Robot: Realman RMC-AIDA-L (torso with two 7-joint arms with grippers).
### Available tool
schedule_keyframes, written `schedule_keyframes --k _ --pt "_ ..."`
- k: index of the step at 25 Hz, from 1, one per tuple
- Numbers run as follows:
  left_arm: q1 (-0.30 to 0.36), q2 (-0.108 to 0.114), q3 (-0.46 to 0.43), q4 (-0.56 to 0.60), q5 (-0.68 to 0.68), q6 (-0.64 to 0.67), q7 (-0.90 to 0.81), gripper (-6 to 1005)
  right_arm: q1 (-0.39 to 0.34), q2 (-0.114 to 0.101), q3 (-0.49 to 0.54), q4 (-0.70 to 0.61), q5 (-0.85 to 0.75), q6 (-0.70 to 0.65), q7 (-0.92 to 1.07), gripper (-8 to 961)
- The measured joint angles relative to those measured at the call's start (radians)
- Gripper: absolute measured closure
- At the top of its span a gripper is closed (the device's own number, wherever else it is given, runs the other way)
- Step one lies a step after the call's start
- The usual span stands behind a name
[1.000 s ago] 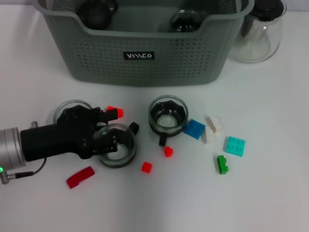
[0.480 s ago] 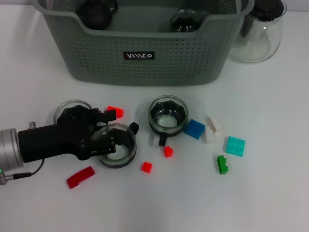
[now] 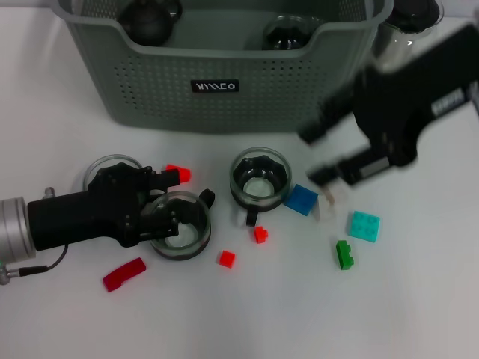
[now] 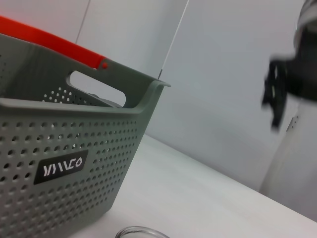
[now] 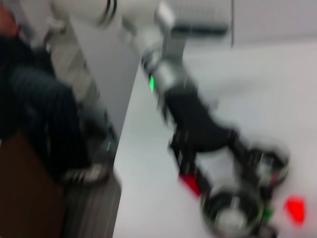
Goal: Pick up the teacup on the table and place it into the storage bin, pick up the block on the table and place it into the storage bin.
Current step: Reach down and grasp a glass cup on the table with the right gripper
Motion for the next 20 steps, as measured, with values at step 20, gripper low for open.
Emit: schedule_keyframes --k 20 --pt "0.010 -0.007 -0.024 -0.008 -0.006 -0.009 -0.026 264 0.103 0.090 -0.421 0.135 -0.324 0.387 -0.040 375"
